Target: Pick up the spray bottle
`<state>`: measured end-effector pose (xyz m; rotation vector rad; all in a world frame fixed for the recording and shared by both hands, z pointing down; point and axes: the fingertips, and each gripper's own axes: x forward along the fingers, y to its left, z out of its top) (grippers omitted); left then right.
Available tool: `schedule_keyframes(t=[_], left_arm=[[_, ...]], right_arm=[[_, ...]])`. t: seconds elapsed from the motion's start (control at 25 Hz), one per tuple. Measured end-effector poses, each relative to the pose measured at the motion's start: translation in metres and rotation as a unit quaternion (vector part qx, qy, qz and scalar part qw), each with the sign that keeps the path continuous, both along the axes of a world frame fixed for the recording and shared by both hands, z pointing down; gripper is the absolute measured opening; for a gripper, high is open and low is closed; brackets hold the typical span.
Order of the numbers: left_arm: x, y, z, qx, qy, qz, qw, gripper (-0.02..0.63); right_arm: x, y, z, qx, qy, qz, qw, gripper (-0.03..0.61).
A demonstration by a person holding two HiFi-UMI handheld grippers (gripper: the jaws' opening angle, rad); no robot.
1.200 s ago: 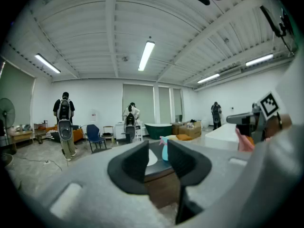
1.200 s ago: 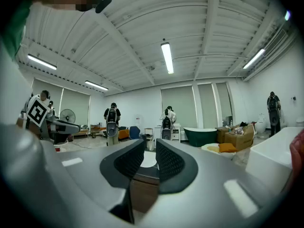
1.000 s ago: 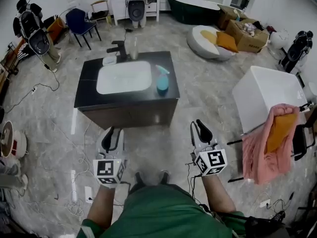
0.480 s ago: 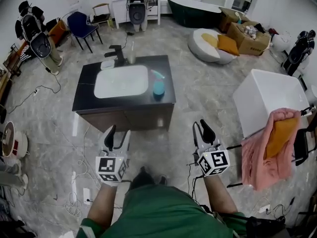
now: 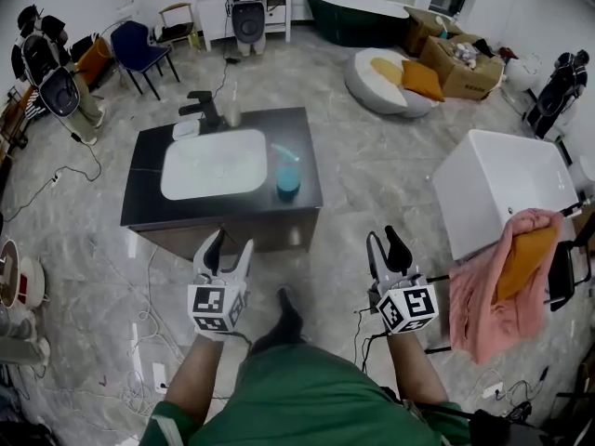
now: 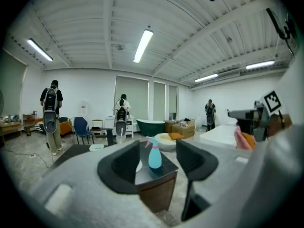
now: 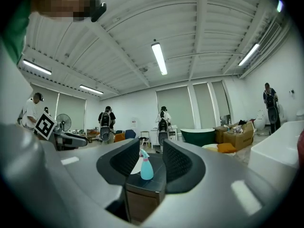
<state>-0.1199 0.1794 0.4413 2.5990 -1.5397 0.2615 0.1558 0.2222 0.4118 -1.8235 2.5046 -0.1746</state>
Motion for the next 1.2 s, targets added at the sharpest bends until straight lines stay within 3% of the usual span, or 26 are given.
schedule_keyframes(t=[0.24,0.6,0.84,1.2], left_arm=[[0.018,-0.09,0.041,-0.027,-0.004,0.016,0.9995,0.241],[0.032,-0.207,0.091,-0.06,-0.012,0.046,0.997,0.213],[0.053,-0.254,0.117,-0.077,-0.021,0.075,0.994,0.196],[0.09,-0.283,0.158,-0.1,-0.065,0.116,0.9861,0.19]], right_arm=[[0.022,-0.08,0.002,-0.014,0.014,0.019,1.0,0.137],[0.016,-0.189,0.007,-0.032,0.039,0.017,0.999,0.137],[0.011,-0.233,0.022,-0.053,0.04,0.006,0.998,0.137],[0.01,-0.286,0.051,-0.076,0.015,-0.025,0.997,0.137]])
